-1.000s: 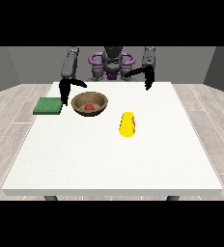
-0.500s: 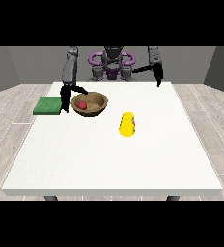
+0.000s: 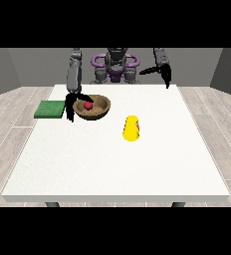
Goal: Pick the cup and pour the ball into the bowl, then pick the bowl and place it on the pad
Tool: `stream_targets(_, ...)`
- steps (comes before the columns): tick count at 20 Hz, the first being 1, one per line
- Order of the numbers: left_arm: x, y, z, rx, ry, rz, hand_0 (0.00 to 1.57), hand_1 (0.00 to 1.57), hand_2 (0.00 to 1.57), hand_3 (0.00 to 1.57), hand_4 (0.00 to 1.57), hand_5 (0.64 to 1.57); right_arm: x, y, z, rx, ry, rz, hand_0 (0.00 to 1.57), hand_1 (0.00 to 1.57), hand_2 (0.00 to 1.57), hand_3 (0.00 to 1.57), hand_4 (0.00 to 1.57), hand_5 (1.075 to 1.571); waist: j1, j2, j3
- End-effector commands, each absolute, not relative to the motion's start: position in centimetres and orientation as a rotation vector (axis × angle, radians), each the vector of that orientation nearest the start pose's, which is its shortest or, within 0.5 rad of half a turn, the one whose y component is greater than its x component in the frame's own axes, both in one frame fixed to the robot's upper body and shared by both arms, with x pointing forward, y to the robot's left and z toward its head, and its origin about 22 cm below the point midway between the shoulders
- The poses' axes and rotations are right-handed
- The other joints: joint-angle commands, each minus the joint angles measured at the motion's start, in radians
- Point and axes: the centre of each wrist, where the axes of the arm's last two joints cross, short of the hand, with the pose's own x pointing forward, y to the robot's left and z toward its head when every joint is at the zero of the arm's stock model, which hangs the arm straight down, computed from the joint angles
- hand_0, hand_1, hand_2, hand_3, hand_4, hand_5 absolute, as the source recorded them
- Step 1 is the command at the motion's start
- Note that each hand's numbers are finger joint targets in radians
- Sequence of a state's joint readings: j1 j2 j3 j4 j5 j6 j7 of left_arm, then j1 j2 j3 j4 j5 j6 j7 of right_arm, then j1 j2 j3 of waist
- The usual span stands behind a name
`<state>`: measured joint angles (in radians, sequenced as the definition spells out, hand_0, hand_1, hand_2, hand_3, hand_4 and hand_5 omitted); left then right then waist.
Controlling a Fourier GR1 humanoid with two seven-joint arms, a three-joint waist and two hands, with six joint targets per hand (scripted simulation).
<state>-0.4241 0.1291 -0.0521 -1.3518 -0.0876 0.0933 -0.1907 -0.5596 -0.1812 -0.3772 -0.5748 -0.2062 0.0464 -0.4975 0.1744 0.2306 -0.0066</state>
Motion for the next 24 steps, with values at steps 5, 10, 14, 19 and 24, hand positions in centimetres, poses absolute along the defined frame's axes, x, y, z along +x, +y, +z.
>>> stream_targets(5,33.7,19.1,8.6,0.007,-2.024,-0.341,0.00,0.00,0.00,0.00,0.52,1.557,30.7,-32.9,-9.3,-0.503,-1.369,-0.163,1.57,1.57,1.57,1.51,0.89,1.526,0.096,0.088,0.0028)
stream_targets(10,33.4,19.2,6.3,-0.013,-1.948,-0.329,0.00,0.00,0.00,0.00,0.76,1.507,30.8,-31.5,-9.5,-0.675,-1.260,-0.096,1.57,1.57,1.57,1.40,0.92,1.565,0.112,-0.010,0.0007)
stream_targets(14,33.9,21.3,4.5,0.020,-1.855,-0.287,0.00,0.00,0.00,0.00,0.96,1.423,34.4,-31.1,-5.7,-0.703,-1.163,-0.082,1.57,1.57,1.57,1.05,0.86,1.567,0.067,-0.133,0.0022)
stream_targets(19,32.0,27.5,-0.9,0.154,-1.684,-0.122,0.00,0.00,0.00,0.00,1.00,1.410,36.1,-29.1,-3.5,-0.625,-1.080,0.039,1.57,1.57,1.57,0.86,0.82,1.564,-0.120,-0.292,0.0039)
stream_targets(24,29.9,29.2,-3.6,0.205,-1.646,-0.110,0.00,0.00,0.00,0.00,1.00,1.407,39.2,-29.2,2.1,-0.574,-1.054,0.063,1.57,1.57,1.57,0.74,0.81,1.567,-0.168,-0.328,0.0054)
